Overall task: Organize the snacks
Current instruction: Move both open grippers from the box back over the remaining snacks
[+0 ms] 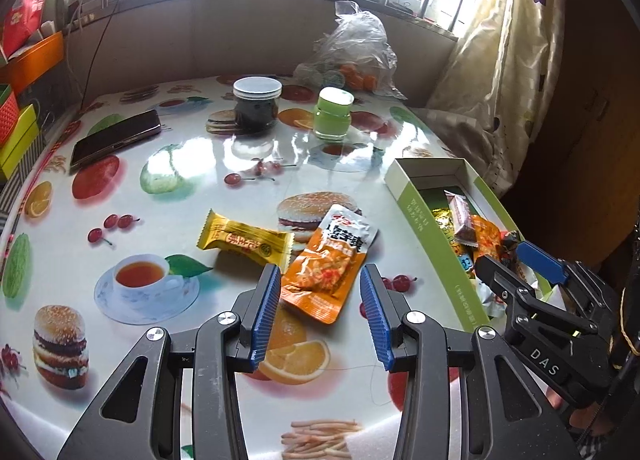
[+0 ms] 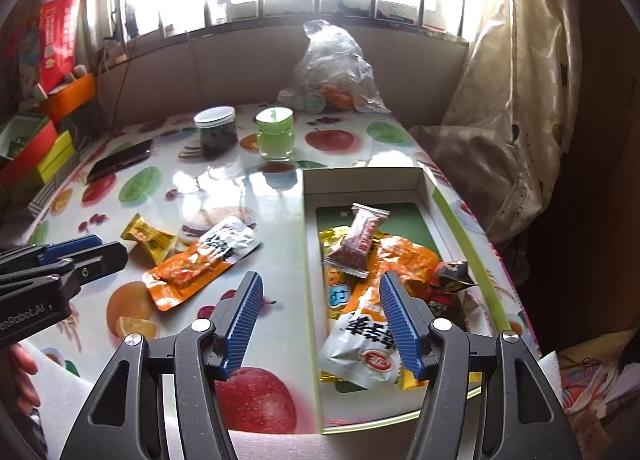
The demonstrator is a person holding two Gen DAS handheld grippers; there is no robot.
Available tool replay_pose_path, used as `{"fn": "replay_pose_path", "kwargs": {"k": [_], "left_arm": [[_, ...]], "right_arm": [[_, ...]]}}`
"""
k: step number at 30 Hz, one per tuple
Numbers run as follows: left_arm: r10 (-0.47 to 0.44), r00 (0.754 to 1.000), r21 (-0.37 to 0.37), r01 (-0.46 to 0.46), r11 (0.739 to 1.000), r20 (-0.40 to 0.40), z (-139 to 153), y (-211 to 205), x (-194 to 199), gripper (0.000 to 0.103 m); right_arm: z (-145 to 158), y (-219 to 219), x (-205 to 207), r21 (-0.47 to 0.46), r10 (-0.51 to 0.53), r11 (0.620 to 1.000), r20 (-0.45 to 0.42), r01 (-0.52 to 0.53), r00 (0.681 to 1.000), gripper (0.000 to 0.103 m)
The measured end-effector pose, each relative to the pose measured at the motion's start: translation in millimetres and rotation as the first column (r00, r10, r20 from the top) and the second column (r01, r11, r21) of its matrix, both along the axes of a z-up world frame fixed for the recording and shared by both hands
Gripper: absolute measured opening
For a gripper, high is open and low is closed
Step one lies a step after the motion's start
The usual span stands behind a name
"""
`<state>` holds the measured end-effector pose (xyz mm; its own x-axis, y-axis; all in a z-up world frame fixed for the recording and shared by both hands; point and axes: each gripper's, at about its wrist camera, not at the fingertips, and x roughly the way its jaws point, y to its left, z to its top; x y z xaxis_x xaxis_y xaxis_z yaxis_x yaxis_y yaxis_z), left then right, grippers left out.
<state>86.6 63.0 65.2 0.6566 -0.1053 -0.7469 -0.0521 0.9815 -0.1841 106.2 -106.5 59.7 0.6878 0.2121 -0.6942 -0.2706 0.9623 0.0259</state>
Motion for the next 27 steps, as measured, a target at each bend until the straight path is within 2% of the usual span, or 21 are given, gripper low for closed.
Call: {"fn": "replay_pose_path", "kwargs": {"k": [18,22,27], "left_arm": [[0.125,0.991,-0.016,-0.126,0.992,-0.044,-25,64,-13,0.043],[0.146,0.988,-0.023,-0.148,0.989,-0.055,-30,74,-13,0.043],[0.158,0.985,-0.035,-0.161,0.986,-0.067,-36,81,-13,0.043]], "right_arm": [[-25,67,14,0.044,0.143,0.989,-0.106,-0.139,0.984,0.061],[-33,78,30,0.063,0.129,0.991,-0.144,-0.121,0.981,0.061],[-45,91,46,0.037,0.101,0.995,-0.196,-0.095,0.975,0.061]]}}
